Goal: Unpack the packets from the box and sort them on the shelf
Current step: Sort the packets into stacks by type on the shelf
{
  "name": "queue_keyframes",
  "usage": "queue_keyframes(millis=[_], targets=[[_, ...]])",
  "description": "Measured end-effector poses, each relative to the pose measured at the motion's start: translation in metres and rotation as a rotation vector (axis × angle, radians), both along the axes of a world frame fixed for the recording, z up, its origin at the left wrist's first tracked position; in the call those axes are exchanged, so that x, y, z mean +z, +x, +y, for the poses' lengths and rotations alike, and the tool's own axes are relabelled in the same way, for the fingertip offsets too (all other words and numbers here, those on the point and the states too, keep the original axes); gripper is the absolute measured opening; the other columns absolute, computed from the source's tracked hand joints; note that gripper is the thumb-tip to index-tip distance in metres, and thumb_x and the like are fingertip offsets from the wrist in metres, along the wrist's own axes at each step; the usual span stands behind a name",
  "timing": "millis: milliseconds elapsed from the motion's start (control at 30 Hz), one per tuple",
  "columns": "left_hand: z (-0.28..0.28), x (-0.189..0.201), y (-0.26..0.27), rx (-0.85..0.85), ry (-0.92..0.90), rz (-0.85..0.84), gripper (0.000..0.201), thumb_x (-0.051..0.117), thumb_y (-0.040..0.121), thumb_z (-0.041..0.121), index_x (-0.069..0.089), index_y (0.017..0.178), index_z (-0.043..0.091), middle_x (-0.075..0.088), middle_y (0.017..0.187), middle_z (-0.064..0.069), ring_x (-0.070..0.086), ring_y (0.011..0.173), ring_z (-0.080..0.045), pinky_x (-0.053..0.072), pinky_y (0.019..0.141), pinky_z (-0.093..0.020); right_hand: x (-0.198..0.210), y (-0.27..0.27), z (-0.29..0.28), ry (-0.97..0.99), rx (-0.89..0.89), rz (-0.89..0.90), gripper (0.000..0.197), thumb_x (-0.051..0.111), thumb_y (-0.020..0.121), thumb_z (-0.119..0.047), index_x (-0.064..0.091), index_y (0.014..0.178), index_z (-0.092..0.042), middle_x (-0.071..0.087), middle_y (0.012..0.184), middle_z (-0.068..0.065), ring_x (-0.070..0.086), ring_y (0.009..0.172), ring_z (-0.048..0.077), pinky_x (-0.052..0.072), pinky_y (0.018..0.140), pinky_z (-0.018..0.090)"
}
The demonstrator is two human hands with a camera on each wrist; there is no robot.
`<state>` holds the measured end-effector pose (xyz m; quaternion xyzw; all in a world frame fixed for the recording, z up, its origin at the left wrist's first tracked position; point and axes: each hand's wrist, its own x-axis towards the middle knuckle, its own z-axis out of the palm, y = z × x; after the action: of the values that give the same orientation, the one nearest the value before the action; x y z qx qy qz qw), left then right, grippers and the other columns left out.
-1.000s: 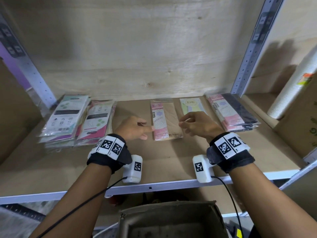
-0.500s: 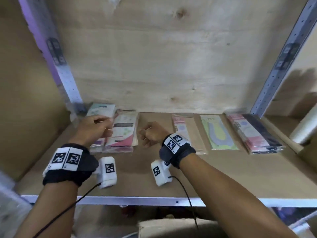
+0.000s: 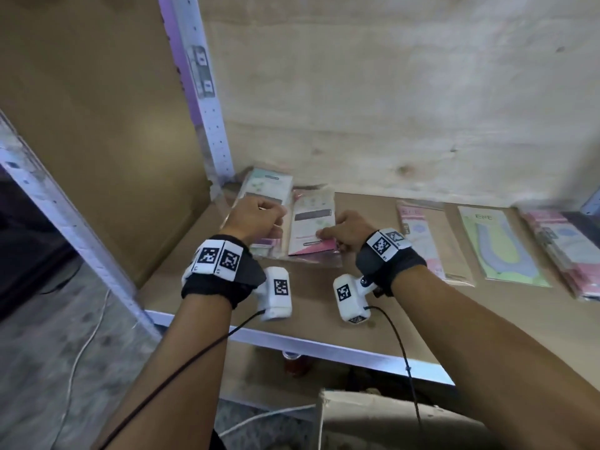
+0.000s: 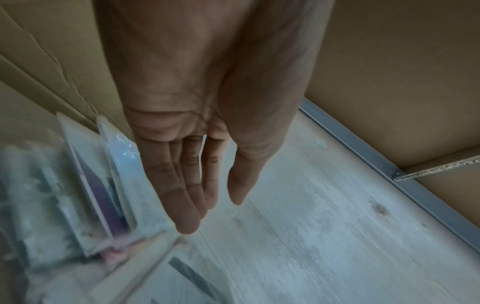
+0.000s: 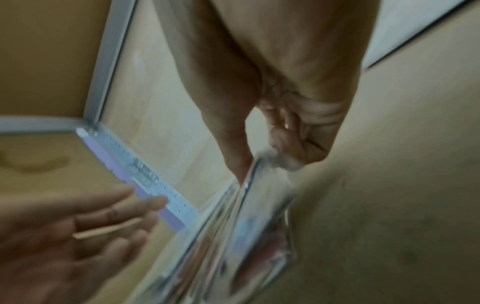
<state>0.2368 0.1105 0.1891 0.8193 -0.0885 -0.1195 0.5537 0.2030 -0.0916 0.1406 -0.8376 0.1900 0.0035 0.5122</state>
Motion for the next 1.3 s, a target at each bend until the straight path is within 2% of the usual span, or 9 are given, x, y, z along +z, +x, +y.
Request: queue_keyframes(millis=[133, 367, 533, 667, 800, 933, 1067, 1167, 1300], targets=[[-0.02, -0.002, -0.008, -0.035, -0.109, 0.153, 0.018, 0.069, 0.095, 0.027, 0.06, 0.094, 0.011, 0.063, 0.107, -0.014, 0.07, 0.077, -0.025, 0.063, 0.08, -0.035, 0.016, -0.036, -0.012, 0.167, -0.059, -0.152, 0.025, 0.072, 0.081, 0.003, 0.053, 0.079, -0.013, 0.065, 0.084, 0.015, 0.063, 0.071, 0.025, 0.053, 0.063, 0.037], [-0.05, 0.003, -0.038, -0.152, -0.516, 0.467, 0.086, 0.093, 0.049, 0.058, 0.06, 0.118, 0.021, 0.056, 0.129, -0.014, 0.07, 0.11, -0.035, 0.063, 0.069, -0.037, 0.047, -0.123, -0.042, -0.097, 0.149, -0.455, 0.023, 0.072, 0.078, 0.009, 0.07, 0.094, -0.008, 0.058, 0.078, 0.005, 0.052, 0.066, 0.01, 0.045, 0.062, 0.018], [-0.091, -0.001, -0.05, -0.129, -0.576, 0.445, 0.031, 0.076, 0.089, 0.03, 0.062, 0.108, 0.01, 0.069, 0.114, -0.016, 0.073, 0.096, -0.023, 0.064, 0.068, -0.033, 0.048, -0.174, -0.065, -0.488, 0.269, -0.437, 0.034, 0.08, 0.073, -0.003, 0.074, 0.104, -0.018, 0.058, 0.098, 0.009, 0.053, 0.093, 0.019, 0.041, 0.088, 0.027], [-0.115, -0.011, -0.059, -0.115, -0.519, 0.42, 0.007, 0.063, 0.098, 0.02, 0.064, 0.096, 0.013, 0.073, 0.093, -0.007, 0.075, 0.067, -0.011, 0.062, 0.06, -0.025, 0.038, -0.202, -0.093, -0.353, 0.198, -0.338, 0.027, 0.079, 0.081, -0.039, 0.071, 0.107, -0.035, 0.053, 0.119, -0.005, 0.046, 0.12, 0.006, 0.036, 0.102, 0.023], [-0.133, -0.012, -0.072, -0.21, -0.511, 0.426, 0.032, 0.068, 0.095, 0.023, 0.062, 0.123, 0.009, 0.074, 0.116, -0.012, 0.075, 0.089, -0.017, 0.062, 0.067, -0.025, 0.026, -0.218, -0.128, -0.264, -0.066, -0.392, 0.032, 0.069, 0.084, -0.047, 0.066, 0.114, -0.034, 0.056, 0.122, -0.007, 0.051, 0.118, 0.008, 0.042, 0.095, 0.022], [-0.145, -0.015, -0.079, -0.278, -0.507, 0.439, 0.035, 0.069, 0.094, 0.025, 0.063, 0.125, 0.01, 0.073, 0.122, -0.012, 0.075, 0.1, -0.019, 0.062, 0.074, -0.026, 0.02, -0.226, -0.153, 0.153, 0.016, -0.28, 0.043, 0.077, 0.078, -0.04, 0.066, 0.116, -0.023, 0.074, 0.105, 0.005, 0.07, 0.094, 0.018, 0.053, 0.079, 0.024], [-0.153, -0.022, -0.075, -0.294, -0.434, 0.41, 0.043, 0.069, 0.093, 0.023, 0.06, 0.133, 0.009, 0.071, 0.125, -0.013, 0.068, 0.118, -0.025, 0.06, 0.088, -0.028, 0.014, -0.234, -0.167, 0.235, 0.085, -0.267, 0.033, 0.071, 0.088, -0.008, 0.063, 0.12, -0.008, 0.076, 0.085, 0.002, 0.068, 0.072, 0.009, 0.05, 0.064, 0.014], [-0.149, -0.023, -0.067, -0.297, -0.342, 0.307, 0.049, 0.075, 0.088, 0.03, 0.066, 0.129, 0.005, 0.073, 0.12, -0.012, 0.069, 0.107, -0.026, 0.055, 0.085, -0.028, 0.012, -0.238, -0.174, 0.28, 0.084, -0.24, 0.039, 0.068, 0.088, -0.004, 0.061, 0.126, -0.004, 0.076, 0.091, 0.006, 0.069, 0.079, 0.018, 0.057, 0.075, 0.027], [-0.145, -0.026, -0.065, -0.309, -0.206, 0.192, 0.039, 0.081, 0.082, 0.04, 0.078, 0.11, 0.014, 0.077, 0.108, -0.012, 0.072, 0.088, -0.024, 0.054, 0.076, -0.03, 0.012, -0.242, -0.175, 0.304, 0.078, -0.215, 0.037, 0.066, 0.09, -0.004, 0.064, 0.127, -0.005, 0.075, 0.096, 0.015, 0.07, 0.078, 0.022, 0.059, 0.065, 0.028]])
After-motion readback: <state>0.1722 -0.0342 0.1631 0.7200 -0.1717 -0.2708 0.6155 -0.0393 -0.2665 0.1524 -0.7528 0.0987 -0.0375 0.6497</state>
